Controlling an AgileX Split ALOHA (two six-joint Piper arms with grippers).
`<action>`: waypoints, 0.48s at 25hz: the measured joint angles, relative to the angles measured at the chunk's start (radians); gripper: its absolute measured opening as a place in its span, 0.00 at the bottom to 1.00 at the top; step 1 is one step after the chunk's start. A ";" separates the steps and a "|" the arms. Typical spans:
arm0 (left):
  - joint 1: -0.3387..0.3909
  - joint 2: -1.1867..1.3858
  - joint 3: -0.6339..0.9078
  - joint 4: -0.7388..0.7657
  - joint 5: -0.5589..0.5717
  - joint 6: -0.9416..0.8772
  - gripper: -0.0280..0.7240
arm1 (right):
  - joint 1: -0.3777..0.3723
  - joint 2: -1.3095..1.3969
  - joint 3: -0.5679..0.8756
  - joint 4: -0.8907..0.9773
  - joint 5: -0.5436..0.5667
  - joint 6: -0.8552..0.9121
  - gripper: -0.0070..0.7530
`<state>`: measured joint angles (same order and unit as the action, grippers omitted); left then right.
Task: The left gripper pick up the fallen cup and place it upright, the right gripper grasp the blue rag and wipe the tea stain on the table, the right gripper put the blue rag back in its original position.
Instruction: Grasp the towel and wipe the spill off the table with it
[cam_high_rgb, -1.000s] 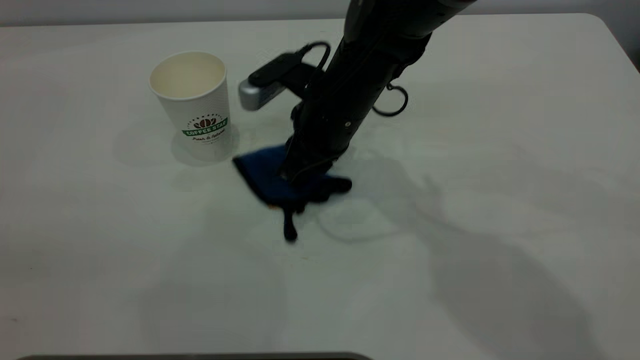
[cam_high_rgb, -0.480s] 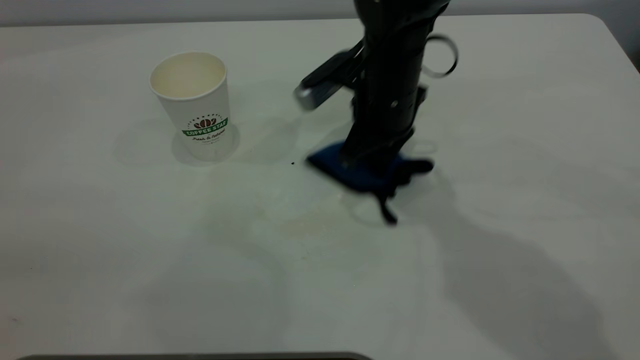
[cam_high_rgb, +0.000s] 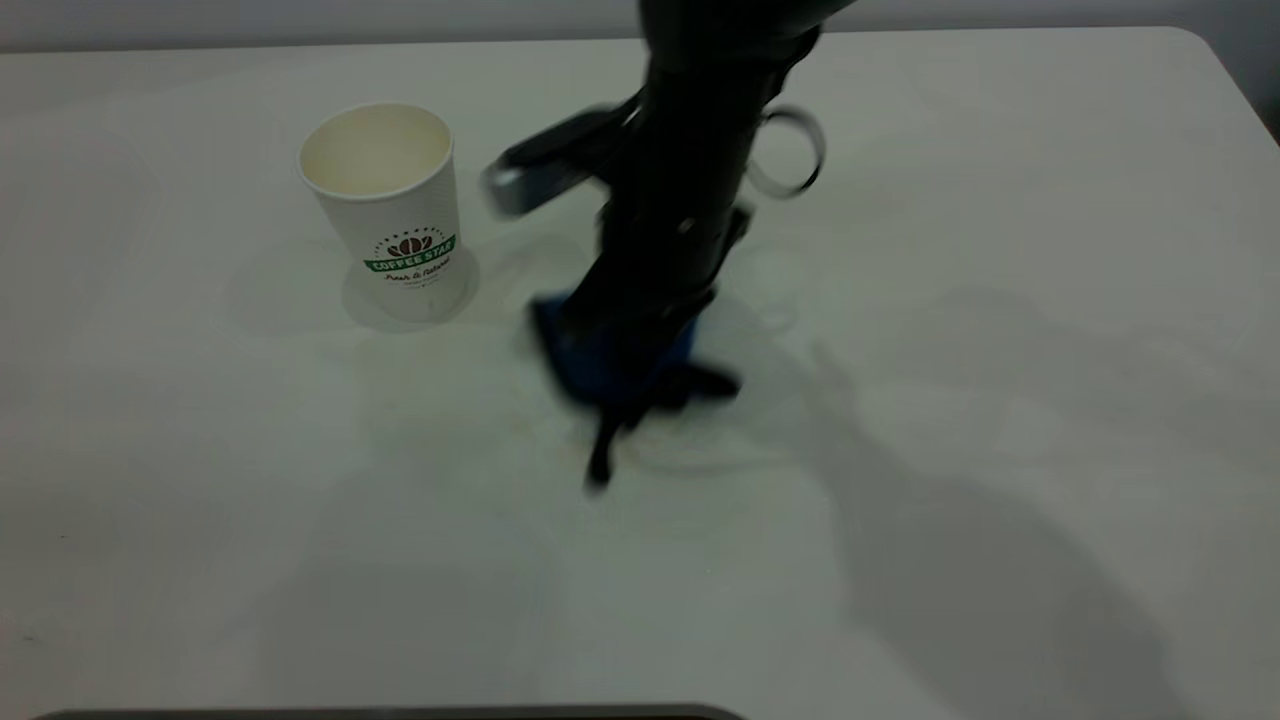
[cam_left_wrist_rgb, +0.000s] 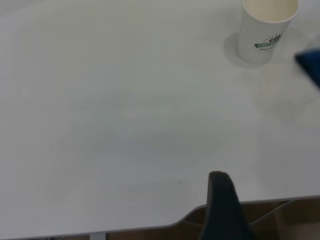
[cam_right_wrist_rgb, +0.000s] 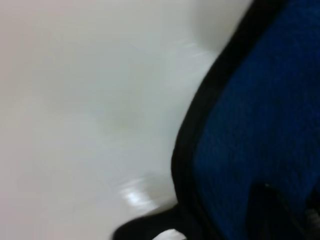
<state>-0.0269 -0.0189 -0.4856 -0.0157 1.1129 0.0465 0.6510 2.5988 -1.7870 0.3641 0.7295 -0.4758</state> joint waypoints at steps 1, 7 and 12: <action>0.000 0.000 0.000 0.000 0.000 0.000 0.73 | 0.006 0.001 0.000 0.063 0.051 -0.051 0.08; 0.000 0.000 0.000 0.000 0.000 0.000 0.73 | -0.023 0.001 0.002 0.062 0.250 -0.131 0.07; 0.000 0.000 0.000 0.000 0.000 0.000 0.73 | -0.143 0.000 0.009 -0.162 0.238 0.037 0.07</action>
<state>-0.0269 -0.0189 -0.4856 -0.0157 1.1129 0.0465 0.5078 2.5988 -1.7782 0.2022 0.9677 -0.4391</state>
